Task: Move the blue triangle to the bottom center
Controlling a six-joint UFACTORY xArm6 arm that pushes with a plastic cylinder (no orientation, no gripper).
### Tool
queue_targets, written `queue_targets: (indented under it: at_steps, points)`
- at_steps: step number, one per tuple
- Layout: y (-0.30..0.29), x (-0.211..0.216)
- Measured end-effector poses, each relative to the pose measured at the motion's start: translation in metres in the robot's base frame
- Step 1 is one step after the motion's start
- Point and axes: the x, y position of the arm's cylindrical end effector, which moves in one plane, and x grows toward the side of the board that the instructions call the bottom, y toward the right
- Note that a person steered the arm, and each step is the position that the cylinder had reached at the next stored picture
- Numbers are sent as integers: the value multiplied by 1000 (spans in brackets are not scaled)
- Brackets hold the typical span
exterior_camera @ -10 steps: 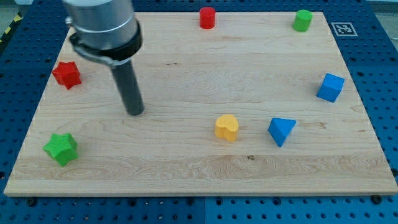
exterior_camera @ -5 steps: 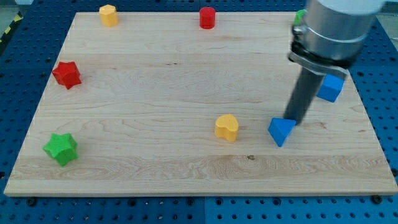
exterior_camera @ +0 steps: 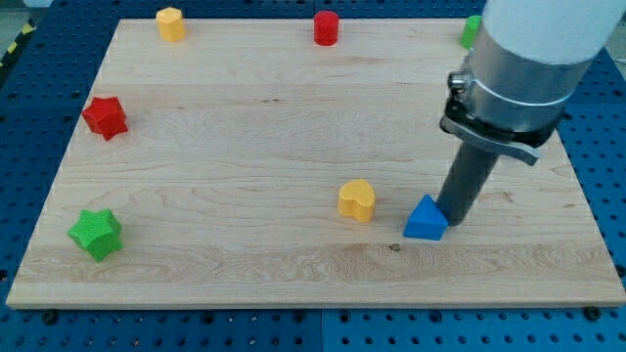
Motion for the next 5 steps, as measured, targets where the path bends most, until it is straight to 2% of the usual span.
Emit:
queue_targets:
  at_steps: [2, 4, 5]
  points:
    - [-37, 1]
    - [-40, 29]
    - [-44, 31]
